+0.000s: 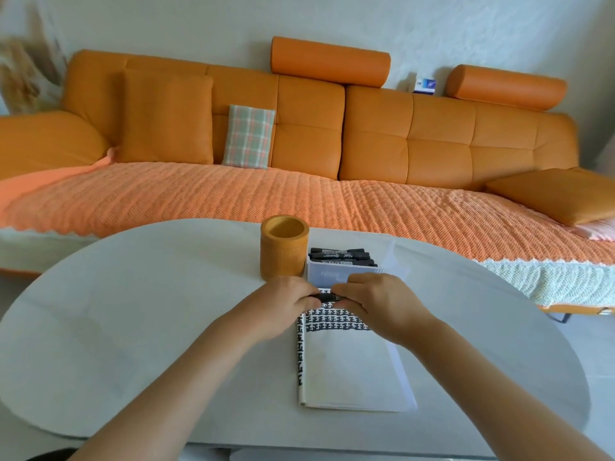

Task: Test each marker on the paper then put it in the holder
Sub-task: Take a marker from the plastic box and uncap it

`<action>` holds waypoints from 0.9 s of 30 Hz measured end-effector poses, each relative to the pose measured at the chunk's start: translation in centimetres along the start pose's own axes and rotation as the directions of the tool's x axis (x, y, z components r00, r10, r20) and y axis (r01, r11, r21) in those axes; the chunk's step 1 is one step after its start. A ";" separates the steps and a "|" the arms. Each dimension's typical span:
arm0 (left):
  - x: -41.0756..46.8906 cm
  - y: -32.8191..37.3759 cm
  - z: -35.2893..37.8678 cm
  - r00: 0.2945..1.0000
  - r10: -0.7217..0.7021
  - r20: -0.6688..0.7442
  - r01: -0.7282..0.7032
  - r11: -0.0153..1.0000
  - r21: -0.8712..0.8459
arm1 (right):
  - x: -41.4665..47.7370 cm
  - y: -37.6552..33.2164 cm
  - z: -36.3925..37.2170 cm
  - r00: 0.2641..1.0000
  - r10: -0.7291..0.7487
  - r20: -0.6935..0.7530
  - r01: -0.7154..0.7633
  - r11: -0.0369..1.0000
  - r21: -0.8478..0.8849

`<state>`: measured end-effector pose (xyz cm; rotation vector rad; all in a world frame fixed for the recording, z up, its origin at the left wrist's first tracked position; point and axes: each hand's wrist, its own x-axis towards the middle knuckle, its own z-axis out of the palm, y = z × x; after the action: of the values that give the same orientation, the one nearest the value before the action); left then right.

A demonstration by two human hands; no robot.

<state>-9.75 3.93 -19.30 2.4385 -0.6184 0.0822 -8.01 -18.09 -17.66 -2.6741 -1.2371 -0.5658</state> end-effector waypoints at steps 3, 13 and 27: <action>0.3 0.1 0.3 0.990 0.124 -0.064 -0.113 0.982 0.150 | 0.1 -0.1 0.1 0.924 0.275 0.267 -0.354 0.880 0.318; -1.4 -5.2 -0.2 0.987 -0.117 -0.110 0.132 0.980 0.147 | -0.9 2.2 -0.2 0.898 0.413 0.151 -0.433 0.771 0.467; -1.9 -2.9 0.6 0.958 0.121 -0.259 -0.052 0.965 0.259 | -2.7 1.6 0.0 0.865 0.483 0.134 -0.394 0.491 0.777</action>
<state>-10.22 6.38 -21.79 2.5738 -0.6201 0.5555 -8.41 -20.99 -18.70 -1.9946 -0.4962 -0.0250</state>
